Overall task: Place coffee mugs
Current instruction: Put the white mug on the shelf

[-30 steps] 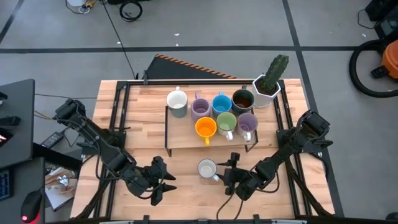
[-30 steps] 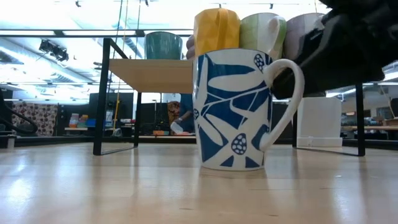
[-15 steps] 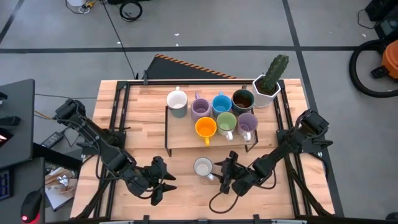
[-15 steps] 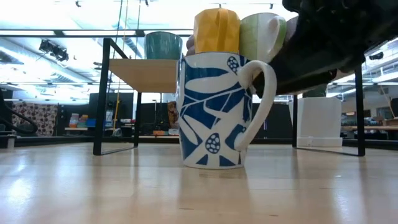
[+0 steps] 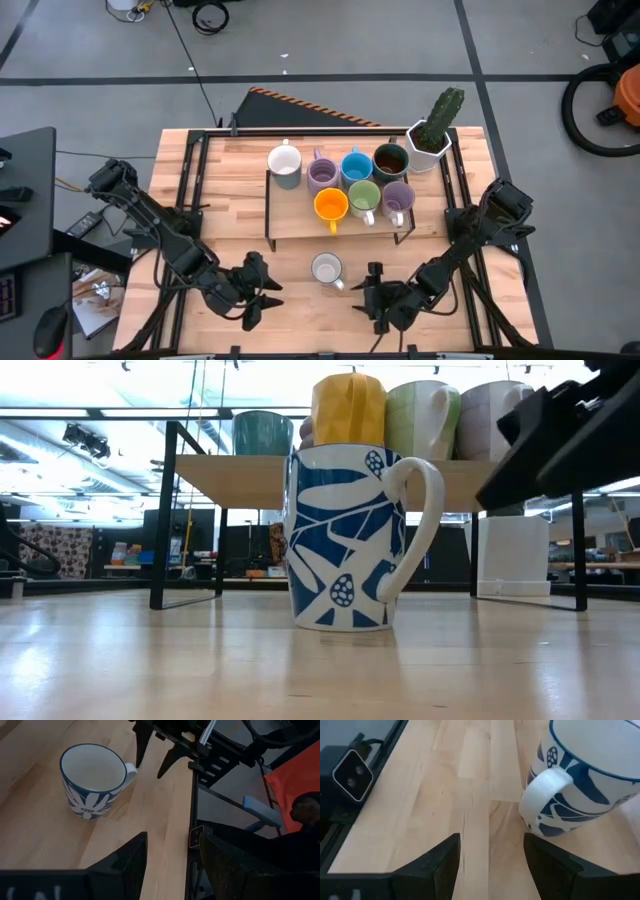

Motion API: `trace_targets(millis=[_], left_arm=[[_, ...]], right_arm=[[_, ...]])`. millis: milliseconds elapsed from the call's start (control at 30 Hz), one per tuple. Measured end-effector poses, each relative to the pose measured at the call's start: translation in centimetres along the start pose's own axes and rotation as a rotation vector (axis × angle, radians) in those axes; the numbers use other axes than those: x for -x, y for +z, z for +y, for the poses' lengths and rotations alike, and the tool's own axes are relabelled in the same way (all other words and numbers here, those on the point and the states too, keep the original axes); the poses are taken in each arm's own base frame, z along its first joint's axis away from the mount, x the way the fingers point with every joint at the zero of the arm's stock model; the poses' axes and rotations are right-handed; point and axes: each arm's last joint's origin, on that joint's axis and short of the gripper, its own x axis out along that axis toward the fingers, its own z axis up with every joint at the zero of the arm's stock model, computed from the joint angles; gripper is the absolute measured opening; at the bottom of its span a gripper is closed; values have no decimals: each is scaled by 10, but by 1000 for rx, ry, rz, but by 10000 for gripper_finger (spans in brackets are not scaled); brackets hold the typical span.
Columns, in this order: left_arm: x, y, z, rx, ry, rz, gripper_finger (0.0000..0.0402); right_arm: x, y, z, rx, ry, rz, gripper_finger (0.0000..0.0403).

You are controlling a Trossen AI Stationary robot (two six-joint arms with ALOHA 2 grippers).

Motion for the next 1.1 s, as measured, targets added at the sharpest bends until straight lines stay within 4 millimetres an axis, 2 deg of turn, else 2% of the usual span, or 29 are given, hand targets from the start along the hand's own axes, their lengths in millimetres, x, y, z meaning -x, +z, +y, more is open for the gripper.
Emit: trace_targets(millis=[100, 400, 700, 933, 1100], left_arm=[[-1, 1, 1, 3, 4, -3, 188], [-1, 1, 1, 4, 2, -4, 188], [-1, 1, 0, 5, -3, 1, 188], [-1, 1, 0, 5, -4, 0, 188], [-1, 1, 0, 5, -4, 0, 188]], right_arm=[[-6, -1, -3, -2, -6, 5, 223], [-46, -13, -5, -30, 15, -33, 208], [-74, 11, -1, 25, 27, -63, 206], [-76, 32, -1, 35, 39, -111, 206], [-76, 30, -1, 42, 36, -81, 206]])
